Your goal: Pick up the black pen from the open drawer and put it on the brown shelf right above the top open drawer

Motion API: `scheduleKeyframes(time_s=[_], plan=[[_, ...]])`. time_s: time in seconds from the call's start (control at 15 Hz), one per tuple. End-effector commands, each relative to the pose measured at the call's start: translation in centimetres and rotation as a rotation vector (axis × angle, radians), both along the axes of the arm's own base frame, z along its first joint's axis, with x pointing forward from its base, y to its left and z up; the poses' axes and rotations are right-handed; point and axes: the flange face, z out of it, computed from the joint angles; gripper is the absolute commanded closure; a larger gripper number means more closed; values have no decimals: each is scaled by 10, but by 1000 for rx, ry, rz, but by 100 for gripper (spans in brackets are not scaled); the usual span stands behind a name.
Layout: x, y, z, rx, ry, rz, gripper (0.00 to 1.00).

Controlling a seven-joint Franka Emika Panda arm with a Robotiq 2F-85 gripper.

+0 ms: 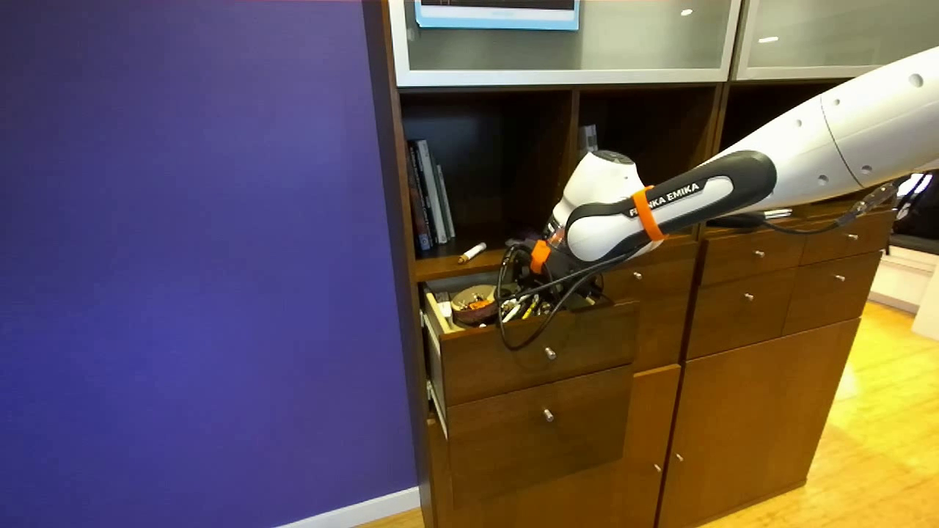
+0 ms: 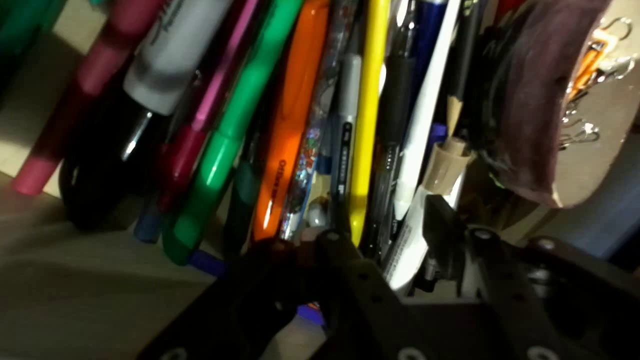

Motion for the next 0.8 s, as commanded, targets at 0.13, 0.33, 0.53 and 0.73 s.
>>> scheduleKeyframes(time_s=[0.13, 0.33, 0.53, 0.73], plan=[[11, 21, 2, -2, -35, 27, 50], [16, 22, 1, -5, -49, 19, 56], [23, 19, -4, 6, -44, 11, 60], [27, 17, -12, 7, -36, 6, 71]])
